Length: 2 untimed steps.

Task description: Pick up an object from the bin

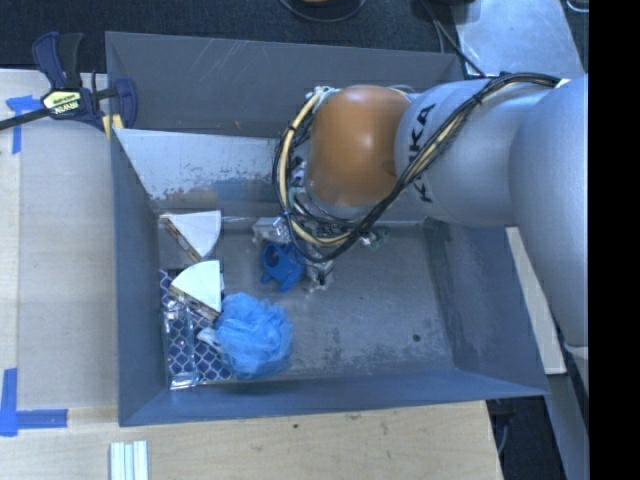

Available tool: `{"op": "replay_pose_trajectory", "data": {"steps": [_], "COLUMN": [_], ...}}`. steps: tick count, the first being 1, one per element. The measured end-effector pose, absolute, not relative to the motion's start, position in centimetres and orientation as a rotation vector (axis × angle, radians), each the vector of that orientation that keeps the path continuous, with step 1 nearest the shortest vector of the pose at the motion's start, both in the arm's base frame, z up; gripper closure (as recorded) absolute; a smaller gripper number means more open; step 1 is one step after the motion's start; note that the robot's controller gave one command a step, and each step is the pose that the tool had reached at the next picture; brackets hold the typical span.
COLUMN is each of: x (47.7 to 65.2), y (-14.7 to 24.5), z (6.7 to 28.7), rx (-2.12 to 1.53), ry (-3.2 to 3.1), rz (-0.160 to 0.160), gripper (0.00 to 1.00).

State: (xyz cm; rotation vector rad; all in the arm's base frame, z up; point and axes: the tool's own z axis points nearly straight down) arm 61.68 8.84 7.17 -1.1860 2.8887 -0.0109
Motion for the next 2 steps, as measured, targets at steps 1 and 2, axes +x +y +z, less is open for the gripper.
{"op": "replay_pose_trajectory", "data": {"steps": [1, 2], "x": [61.69, 61.69], "y": [8.84, 8.84], "z": [7.18, 7.18], "rx": [-1.185, -1.185], "ry": [2.889, 2.889], "rz": [-0.01, -0.01], "gripper": [1.0, 1.0]}}
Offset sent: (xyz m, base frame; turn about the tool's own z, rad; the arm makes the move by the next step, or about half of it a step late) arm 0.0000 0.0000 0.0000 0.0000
